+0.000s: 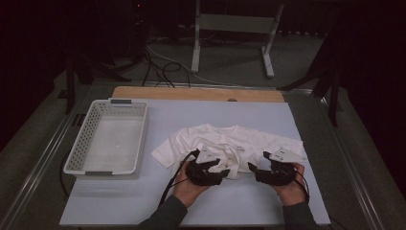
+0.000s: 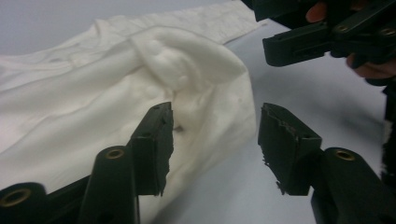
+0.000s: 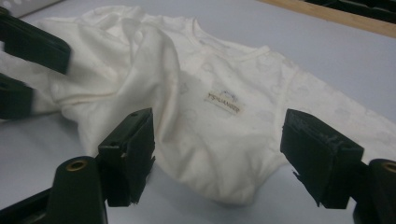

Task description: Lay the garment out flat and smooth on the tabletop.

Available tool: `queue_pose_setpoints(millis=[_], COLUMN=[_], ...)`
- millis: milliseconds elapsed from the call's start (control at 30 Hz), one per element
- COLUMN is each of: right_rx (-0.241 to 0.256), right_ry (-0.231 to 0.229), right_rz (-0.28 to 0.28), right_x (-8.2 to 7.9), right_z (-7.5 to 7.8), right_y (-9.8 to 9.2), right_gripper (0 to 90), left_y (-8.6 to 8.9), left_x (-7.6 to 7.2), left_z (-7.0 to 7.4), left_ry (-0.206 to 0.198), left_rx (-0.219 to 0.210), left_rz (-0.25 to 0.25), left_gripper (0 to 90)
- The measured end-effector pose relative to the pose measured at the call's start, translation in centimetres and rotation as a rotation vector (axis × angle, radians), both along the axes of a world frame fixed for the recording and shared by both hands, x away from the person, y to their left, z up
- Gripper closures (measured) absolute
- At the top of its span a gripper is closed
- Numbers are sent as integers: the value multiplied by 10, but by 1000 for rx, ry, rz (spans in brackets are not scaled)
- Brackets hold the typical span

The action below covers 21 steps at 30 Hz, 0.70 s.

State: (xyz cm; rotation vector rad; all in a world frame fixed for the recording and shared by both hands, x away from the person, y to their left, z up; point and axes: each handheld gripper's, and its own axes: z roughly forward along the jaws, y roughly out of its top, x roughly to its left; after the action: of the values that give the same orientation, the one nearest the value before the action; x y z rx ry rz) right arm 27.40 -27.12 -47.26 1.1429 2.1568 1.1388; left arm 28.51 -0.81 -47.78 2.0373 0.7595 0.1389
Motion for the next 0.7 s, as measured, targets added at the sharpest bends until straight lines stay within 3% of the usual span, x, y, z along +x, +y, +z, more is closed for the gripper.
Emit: queue_pose_setpoints(millis=[33,133,233,467,533,600,667,700], right_rx=[-3,-10,-28,-45,-45,-67,-79,-84], right_ry=[1,-1,1,11,33,38,43,48], right_rz=[-3,12,29,69,126,164,175,180], right_x=[-1,-3,-3,0,3,6,7,9], right_z=[0,-2,-3,-6,-7,-10,-11,-12], right_y=[-1,-3,-2,5,12,18,21,23], right_gripper=[270,313,350,476,580,610,633,690], left_y=[-5,-22,-25,-13,-4,2,5,12], left_x=[1,2,7,9,10,10,11,12], left_z=[-1,-6,-7,5,13,17,19,23], left_ry=[1,-35,-10,19,34,44,48,72], left_rx=[23,153,159,81,20,-23,-38,-92], left_rz=[-20,-48,-58,-77,-75,-69,-68,-59], left_gripper=[507,671,874,891,891,891,891,891])
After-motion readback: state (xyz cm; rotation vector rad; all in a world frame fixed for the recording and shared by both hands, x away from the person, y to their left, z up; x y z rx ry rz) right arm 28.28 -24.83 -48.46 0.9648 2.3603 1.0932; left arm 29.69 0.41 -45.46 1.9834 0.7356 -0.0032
